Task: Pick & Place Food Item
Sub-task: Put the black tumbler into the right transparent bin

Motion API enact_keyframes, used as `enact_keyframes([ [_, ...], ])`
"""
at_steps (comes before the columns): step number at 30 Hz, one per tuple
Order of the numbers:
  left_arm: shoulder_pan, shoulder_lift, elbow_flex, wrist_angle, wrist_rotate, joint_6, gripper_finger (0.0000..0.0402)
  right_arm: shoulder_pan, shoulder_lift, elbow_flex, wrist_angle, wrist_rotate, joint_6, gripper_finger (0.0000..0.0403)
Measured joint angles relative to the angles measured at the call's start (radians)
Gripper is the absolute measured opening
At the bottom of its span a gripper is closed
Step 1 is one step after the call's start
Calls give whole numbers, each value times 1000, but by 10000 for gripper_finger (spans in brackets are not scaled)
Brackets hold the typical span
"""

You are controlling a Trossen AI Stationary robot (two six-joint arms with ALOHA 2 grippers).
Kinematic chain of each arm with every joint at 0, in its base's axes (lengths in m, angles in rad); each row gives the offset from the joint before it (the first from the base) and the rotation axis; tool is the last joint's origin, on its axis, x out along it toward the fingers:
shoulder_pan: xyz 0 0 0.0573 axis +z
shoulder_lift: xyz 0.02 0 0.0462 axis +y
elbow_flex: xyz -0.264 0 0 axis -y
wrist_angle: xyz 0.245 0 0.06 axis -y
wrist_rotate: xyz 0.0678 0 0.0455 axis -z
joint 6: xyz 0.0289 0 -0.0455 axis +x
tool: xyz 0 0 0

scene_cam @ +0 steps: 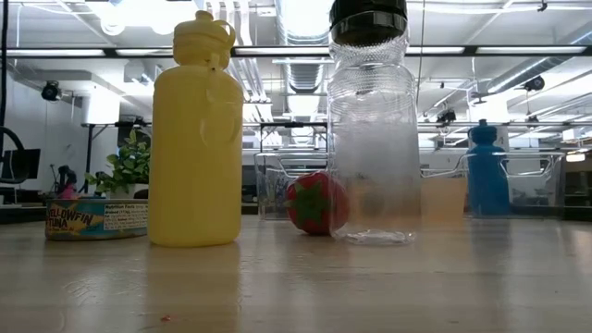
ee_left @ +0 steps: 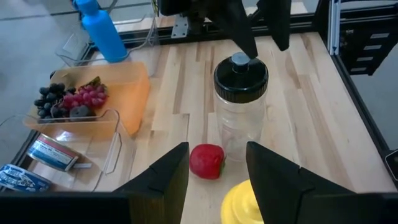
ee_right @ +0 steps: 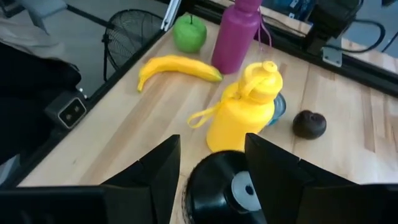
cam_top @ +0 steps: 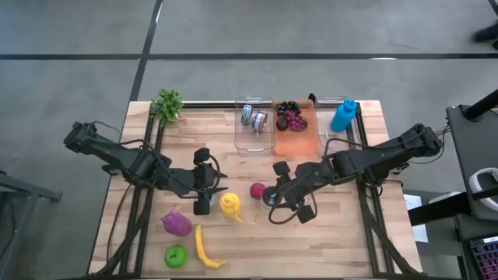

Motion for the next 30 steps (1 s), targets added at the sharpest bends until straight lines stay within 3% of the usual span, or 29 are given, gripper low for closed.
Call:
enact_keyframes([
  [19, 0, 0, 0, 6, 0, 17, 163, -49, 2, -43, -2, -4, -1, 139],
  [30, 0, 0, 0, 16, 0, 17, 162, -49, 1, -51, -1, -4, -25, 72],
])
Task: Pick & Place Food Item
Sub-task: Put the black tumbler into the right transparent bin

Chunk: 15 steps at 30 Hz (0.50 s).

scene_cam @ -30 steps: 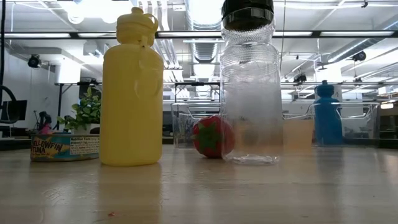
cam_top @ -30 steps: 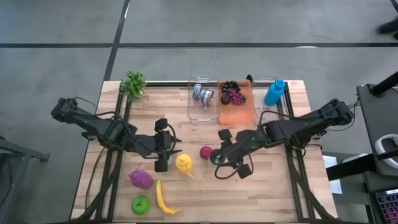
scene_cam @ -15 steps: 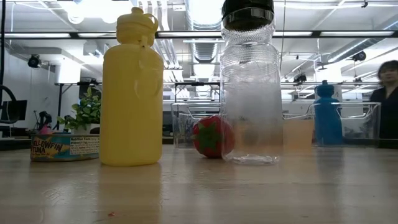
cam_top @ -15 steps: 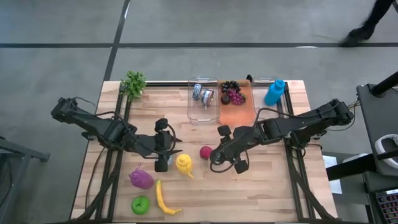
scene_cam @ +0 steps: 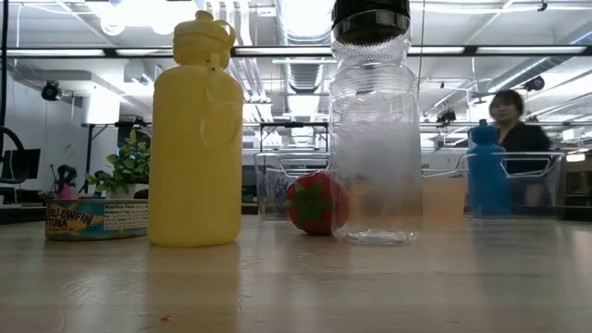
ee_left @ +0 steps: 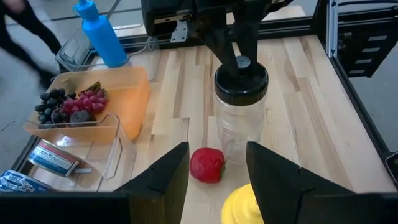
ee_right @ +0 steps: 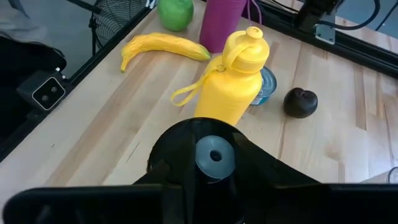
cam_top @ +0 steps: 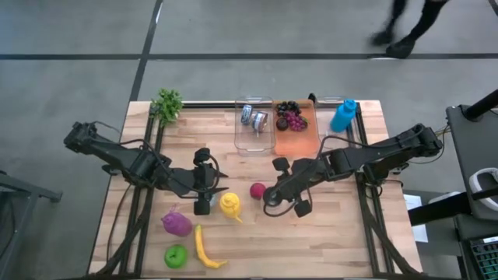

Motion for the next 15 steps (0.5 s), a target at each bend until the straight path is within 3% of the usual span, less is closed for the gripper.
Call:
enact_keyframes([
  [15, 0, 0, 0, 6, 0, 0, 163, 1, -50, 6, -32, 5, -21, 73],
])
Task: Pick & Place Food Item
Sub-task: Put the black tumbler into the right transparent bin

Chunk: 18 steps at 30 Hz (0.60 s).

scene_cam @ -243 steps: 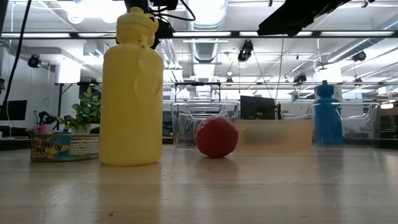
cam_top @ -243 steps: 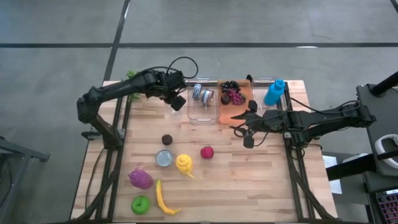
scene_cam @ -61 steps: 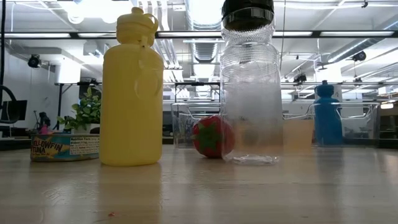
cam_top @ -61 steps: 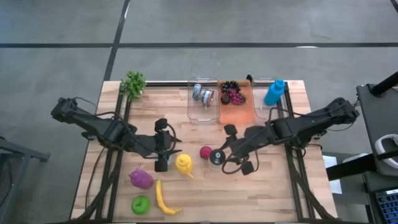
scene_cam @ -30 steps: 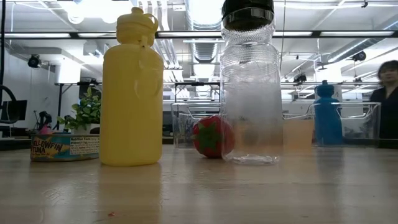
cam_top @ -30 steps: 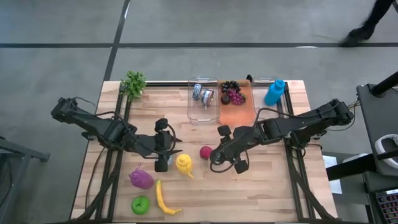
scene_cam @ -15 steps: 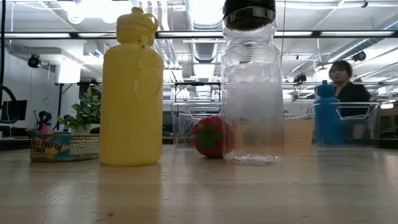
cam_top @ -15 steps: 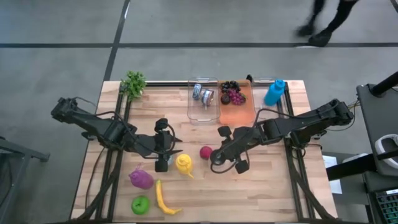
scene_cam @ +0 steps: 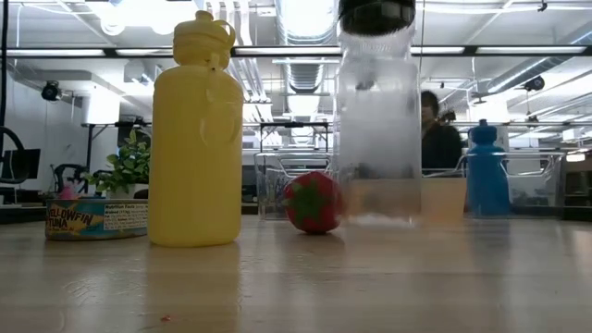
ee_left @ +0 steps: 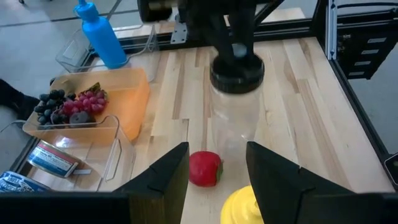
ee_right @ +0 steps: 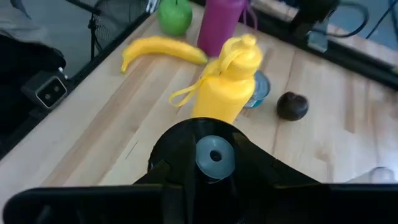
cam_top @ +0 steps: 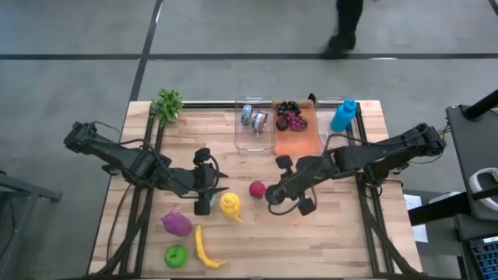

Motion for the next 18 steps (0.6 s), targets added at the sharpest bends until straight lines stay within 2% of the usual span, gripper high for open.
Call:
enact_keyframes([
  [8, 0, 0, 0, 2, 0, 0, 162, 0, -128, 2, -11, 31, 20, 73],
  [18, 0, 0, 0, 17, 0, 8, 162, -18, -301, 3, -93, 436, 197, 75],
])
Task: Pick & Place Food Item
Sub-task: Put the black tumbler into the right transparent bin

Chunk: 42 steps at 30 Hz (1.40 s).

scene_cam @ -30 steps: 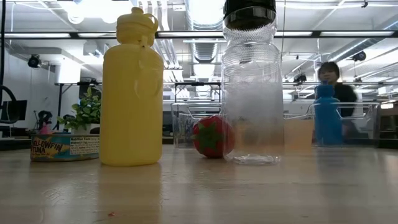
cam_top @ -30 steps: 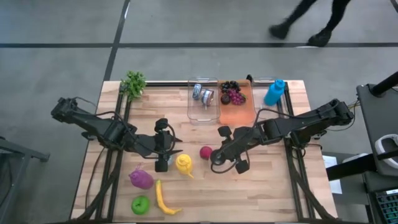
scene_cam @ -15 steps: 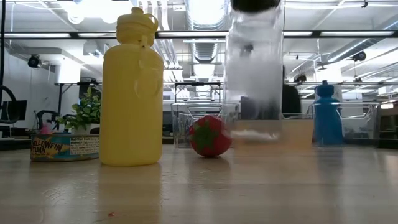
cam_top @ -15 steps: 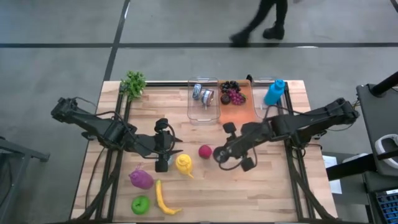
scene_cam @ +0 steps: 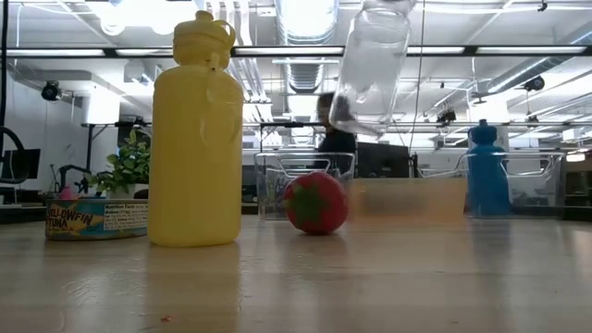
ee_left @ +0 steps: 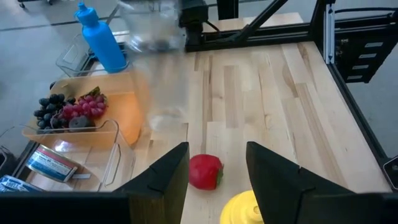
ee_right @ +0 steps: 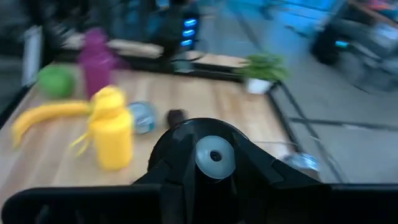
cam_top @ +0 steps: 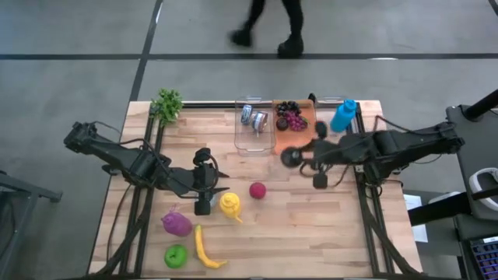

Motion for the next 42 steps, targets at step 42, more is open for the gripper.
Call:
enact_keyframes([
  [42, 0, 0, 0, 3, 0, 27, 162, -956, 62, 225, -387, 109, 347, 77],
])
